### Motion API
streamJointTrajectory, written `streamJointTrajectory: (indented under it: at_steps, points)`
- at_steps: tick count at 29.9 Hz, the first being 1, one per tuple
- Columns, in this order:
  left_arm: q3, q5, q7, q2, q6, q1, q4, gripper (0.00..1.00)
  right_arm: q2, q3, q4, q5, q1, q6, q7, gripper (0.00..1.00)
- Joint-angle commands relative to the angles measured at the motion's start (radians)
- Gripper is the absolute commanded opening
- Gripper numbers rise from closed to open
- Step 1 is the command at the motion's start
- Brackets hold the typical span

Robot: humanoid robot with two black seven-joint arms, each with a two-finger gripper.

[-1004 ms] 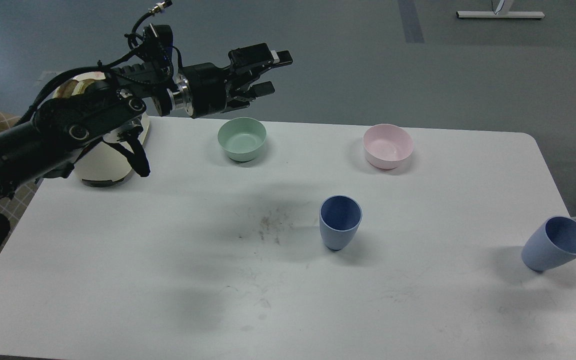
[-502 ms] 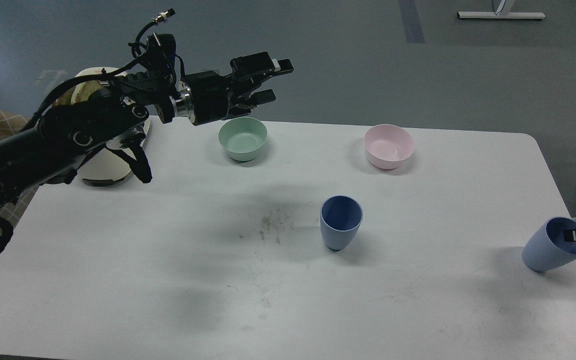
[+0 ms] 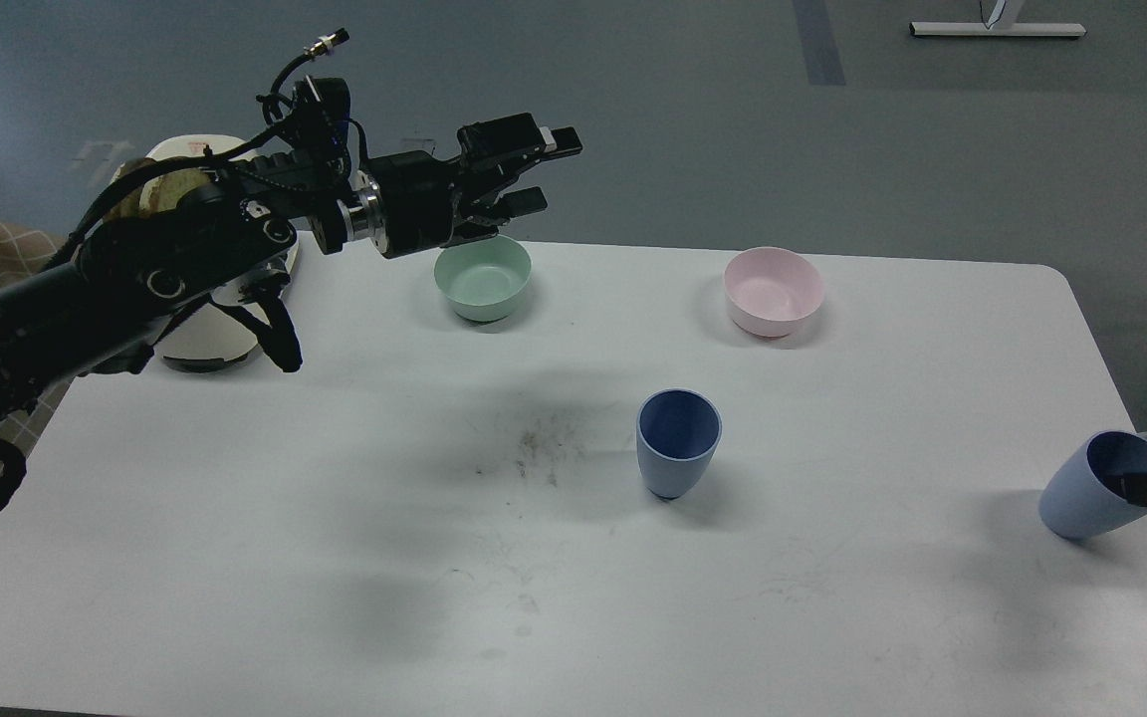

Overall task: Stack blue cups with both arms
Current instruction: 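Grasp the blue cup nearest the right arm with the right gripper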

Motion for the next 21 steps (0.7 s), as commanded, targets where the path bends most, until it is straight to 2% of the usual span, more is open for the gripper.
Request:
streamJointTrajectory:
  at_steps: [1, 6, 9, 13, 15, 17, 21]
  points:
    - [0.0, 0.0, 0.0, -0.001, 0.0, 0.0, 0.0, 0.97, 0.007, -0.001, 0.003, 0.001, 0.003, -0.014, 0.0, 0.0]
    - [0.0, 0.001, 0.0, -0.002, 0.0, 0.0, 0.0, 0.97, -0.003, -0.001, 0.024, 0.002, 0.006, -0.042, 0.0, 0.0]
    - [0.0, 0.001, 0.0, -0.002, -0.001, 0.0, 0.0, 0.97, -0.048, 0.003, 0.069, 0.001, 0.024, -0.041, 0.0, 0.0]
    - [0.002, 0.001, 0.0, -0.001, -0.003, 0.0, 0.0, 0.97, -0.113, 0.0, 0.199, -0.028, 0.155, -0.001, 0.0, 0.0]
    - [0.002, 0.001, 0.0, -0.001, -0.003, 0.0, 0.0, 0.97, -0.116, 0.002, 0.216, -0.047, 0.193, 0.024, 0.0, 0.0]
    - [0.0, 0.001, 0.0, -0.002, -0.003, -0.001, 0.0, 0.97, -0.113, 0.002, 0.228, -0.067, 0.253, 0.032, 0.0, 0.0]
    - [0.002, 0.003, 0.0, -0.009, -0.003, -0.001, 0.0, 0.97, -0.02, -0.003, 0.227, -0.074, 0.385, 0.032, 0.0, 0.0]
